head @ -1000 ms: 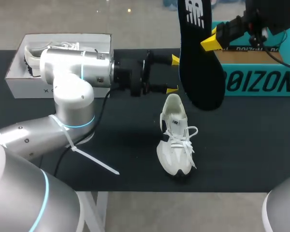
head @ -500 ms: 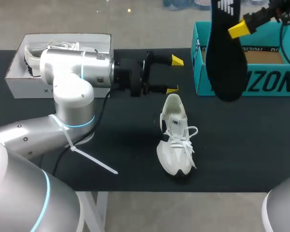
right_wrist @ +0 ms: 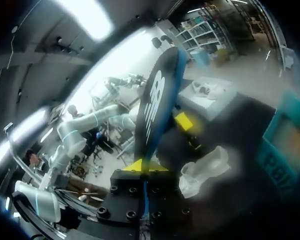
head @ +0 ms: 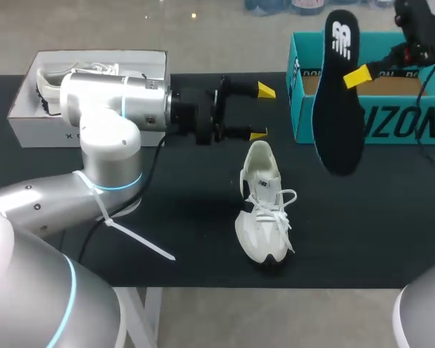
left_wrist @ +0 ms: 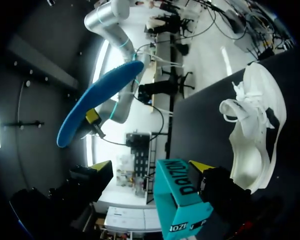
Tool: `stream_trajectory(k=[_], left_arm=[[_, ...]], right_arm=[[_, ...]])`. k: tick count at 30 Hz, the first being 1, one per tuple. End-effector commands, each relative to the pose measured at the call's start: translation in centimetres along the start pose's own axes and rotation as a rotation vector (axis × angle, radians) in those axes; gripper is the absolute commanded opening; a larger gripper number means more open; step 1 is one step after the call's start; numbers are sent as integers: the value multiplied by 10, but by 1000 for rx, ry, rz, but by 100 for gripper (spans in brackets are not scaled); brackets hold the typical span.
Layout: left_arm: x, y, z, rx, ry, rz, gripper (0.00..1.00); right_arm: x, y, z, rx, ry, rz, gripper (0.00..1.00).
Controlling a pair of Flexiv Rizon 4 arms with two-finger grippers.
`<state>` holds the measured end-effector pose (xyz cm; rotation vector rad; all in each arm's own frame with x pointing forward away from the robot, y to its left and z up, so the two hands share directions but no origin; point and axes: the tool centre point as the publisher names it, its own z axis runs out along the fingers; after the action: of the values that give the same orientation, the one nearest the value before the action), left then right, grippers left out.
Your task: Take the shoe out of the shoebox, open the shoe tongue, remove and reinsert the insole, then place the shoe into the shoebox
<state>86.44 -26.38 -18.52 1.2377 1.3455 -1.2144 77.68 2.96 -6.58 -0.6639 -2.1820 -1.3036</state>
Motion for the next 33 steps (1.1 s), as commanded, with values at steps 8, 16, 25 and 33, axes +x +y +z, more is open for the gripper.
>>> stream_trajectory(k=[8,16,25,33], left_arm=[[1,-1,1,-3,-2,2,100],[-2,-2,2,6,-3,20,100],[-9,-10,0,20,-20,65,100],[-16,-15,-4,17,-43,93,100]], right_arm=[[-35,8,8,96,90,112,0],[-62,3,1,125,83,182,0],[-85,7,23,168,103,240,0],[-97,14,44,201,123,276,0]])
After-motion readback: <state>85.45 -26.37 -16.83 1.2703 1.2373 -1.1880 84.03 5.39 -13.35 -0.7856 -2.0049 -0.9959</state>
